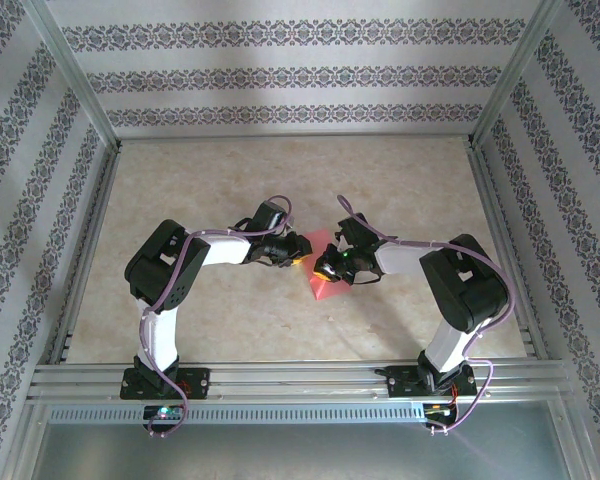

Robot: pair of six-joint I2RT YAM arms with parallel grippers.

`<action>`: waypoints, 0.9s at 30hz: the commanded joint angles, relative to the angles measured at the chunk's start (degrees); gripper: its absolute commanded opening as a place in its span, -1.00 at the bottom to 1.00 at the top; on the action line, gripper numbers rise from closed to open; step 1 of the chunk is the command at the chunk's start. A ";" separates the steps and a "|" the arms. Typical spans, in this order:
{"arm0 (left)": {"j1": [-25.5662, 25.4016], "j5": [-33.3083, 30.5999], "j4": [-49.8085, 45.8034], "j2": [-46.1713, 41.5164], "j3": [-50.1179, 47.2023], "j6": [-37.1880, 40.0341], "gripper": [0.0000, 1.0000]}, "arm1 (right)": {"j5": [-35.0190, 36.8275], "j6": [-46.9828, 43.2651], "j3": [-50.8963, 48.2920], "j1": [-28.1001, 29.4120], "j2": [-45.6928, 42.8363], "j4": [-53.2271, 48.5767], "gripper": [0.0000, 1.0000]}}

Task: Fold a paper plane with a square sheet of paper (pick it up from the middle)
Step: Fold the triangle a second time at the center of the table.

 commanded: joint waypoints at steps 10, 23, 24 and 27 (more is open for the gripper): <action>0.41 -1.64 -3.19 3.16 -1.94 -0.09 -0.46 | 3.29 0.82 0.45 0.53 0.45 0.60 -0.84; 0.44 -1.66 -3.72 3.22 -1.95 0.09 -0.47 | 3.47 0.88 0.61 0.53 1.06 1.43 -0.83; 0.39 -1.69 -3.72 3.22 -2.01 0.09 -0.47 | 3.41 1.01 0.62 0.53 1.21 1.52 -0.83; 0.42 -1.64 -3.80 3.22 -1.94 0.09 -0.47 | 3.30 1.18 0.54 0.53 1.52 1.95 -0.83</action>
